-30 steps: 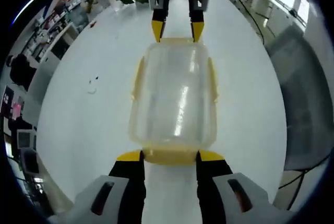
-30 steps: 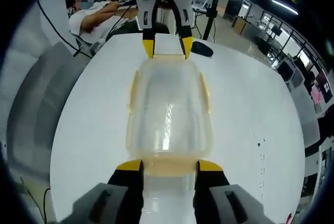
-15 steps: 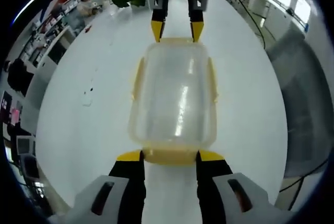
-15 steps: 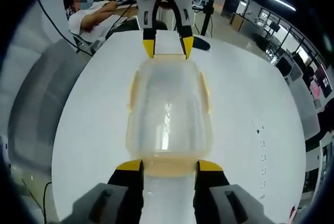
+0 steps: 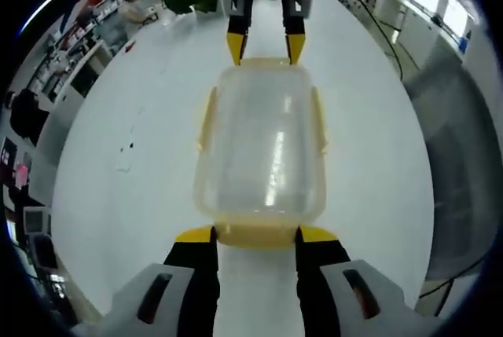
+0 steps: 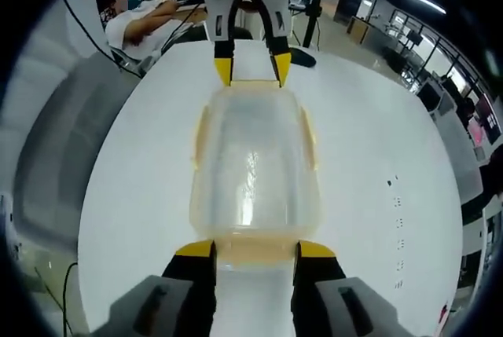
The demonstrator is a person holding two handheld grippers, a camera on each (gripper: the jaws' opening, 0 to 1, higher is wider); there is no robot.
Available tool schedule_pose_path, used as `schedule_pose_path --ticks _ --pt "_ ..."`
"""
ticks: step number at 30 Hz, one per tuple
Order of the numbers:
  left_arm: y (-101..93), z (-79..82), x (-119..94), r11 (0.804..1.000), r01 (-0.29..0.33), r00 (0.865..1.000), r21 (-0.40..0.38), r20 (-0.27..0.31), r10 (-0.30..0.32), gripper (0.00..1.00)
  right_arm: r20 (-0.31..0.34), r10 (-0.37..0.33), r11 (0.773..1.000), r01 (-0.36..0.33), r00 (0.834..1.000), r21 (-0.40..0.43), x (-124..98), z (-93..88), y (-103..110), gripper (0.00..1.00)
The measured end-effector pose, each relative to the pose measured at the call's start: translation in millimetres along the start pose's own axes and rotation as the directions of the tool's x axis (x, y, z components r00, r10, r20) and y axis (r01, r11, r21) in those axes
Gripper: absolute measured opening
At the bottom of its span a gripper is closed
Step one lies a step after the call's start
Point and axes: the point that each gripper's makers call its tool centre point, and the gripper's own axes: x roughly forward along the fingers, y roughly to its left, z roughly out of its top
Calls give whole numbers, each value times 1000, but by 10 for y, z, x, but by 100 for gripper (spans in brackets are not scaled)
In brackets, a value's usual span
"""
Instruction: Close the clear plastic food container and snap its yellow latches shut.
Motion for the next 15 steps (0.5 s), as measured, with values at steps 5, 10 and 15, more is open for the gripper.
schedule_pose_path --ticks 5,10,15 --pt "-5 47 26 1000 2 1000 3 5 -2 36 -4 3 1000 -3 1000 0 8 -61 9 35" --pt "-6 82 71 1000 1 1000 0 10 -1 36 -12 8 1000 -8 1000 -4 -10 -110 8 35" --pt "-24 138 110 1000 6 1000 -4 20 -6 36 -23 13 1000 -13 1000 -11 -27 -184 8 35"
